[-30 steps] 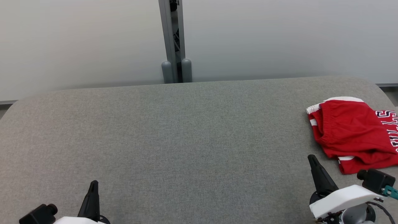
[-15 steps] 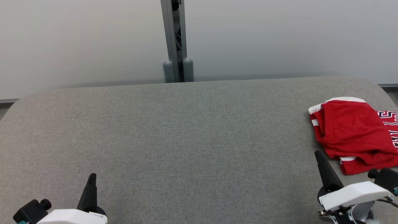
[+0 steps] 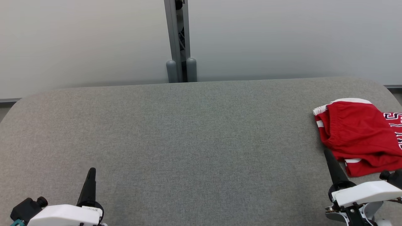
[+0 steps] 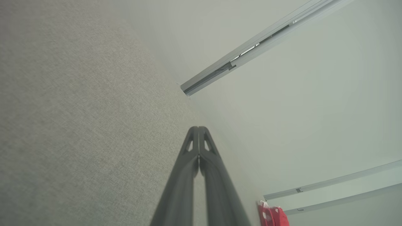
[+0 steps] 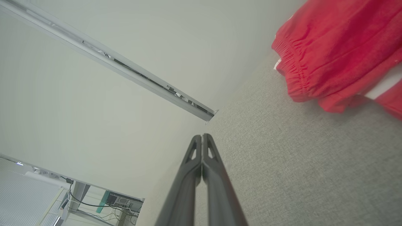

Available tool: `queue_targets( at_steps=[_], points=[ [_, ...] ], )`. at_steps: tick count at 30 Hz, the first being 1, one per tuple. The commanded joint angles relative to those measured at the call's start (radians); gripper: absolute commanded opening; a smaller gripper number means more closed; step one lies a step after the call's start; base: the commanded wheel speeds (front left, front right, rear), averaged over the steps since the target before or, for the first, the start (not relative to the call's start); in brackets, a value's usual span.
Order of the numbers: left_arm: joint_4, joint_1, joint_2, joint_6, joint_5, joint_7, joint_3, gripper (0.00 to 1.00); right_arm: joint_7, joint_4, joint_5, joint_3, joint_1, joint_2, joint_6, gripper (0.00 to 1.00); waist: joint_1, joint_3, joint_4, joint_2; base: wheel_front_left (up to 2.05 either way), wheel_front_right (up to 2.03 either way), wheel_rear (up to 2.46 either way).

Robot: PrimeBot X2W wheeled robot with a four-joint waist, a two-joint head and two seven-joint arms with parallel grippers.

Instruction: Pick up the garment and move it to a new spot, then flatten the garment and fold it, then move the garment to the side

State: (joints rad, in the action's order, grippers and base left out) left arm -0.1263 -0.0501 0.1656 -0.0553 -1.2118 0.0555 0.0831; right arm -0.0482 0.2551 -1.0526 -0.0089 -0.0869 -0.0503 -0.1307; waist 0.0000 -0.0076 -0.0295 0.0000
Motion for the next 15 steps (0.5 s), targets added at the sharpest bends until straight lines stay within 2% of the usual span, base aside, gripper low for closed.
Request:
queue_targets(
  at_steps=[1, 15],
  points=[
    [0.003, 0.033, 0.001, 0.012, -0.022, -0.004, -0.014, 0.00, -0.006, -0.007, -0.026, -0.007, -0.024, -0.009, 0.000, 0.00, 0.0000, 0.000, 0.000, 0.0000, 0.00, 0.00, 0.00],
    [-0.026, 0.066, -0.028, 0.060, -0.128, -0.038, -0.059, 0.00, -0.029, 0.000, -0.172, -0.035, -0.035, -0.010, 0.000, 0.00, 0.0000, 0.003, 0.007, 0.0000, 0.00, 0.00, 0.00]
  ],
)
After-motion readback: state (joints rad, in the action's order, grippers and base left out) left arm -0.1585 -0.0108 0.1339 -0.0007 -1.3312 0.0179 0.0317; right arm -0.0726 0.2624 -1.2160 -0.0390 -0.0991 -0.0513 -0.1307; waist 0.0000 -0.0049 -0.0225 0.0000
